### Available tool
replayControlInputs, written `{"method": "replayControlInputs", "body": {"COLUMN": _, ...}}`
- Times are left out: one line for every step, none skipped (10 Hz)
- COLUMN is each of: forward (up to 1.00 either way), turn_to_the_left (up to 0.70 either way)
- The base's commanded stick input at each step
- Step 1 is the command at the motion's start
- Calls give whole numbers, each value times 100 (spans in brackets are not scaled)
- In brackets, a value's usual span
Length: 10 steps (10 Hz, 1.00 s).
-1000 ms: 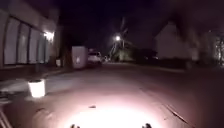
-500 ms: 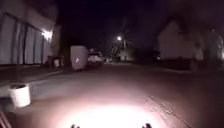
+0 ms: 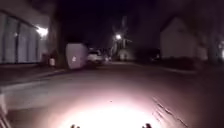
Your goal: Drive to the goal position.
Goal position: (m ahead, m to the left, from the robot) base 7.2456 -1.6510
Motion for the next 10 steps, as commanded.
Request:
{"method": "replayControlInputs", "body": {"forward": 85, "turn_to_the_left": -14}}
{"method": "replayControlInputs", "body": {"forward": 85, "turn_to_the_left": 0}}
{"method": "replayControlInputs", "body": {"forward": 85, "turn_to_the_left": 0}}
{"method": "replayControlInputs", "body": {"forward": 85, "turn_to_the_left": 0}}
{"method": "replayControlInputs", "body": {"forward": 85, "turn_to_the_left": 0}}
{"method": "replayControlInputs", "body": {"forward": 85, "turn_to_the_left": 0}}
{"method": "replayControlInputs", "body": {"forward": 85, "turn_to_the_left": 0}}
{"method": "replayControlInputs", "body": {"forward": 85, "turn_to_the_left": 0}}
{"method": "replayControlInputs", "body": {"forward": 85, "turn_to_the_left": 0}}
{"method": "replayControlInputs", "body": {"forward": 85, "turn_to_the_left": 0}}
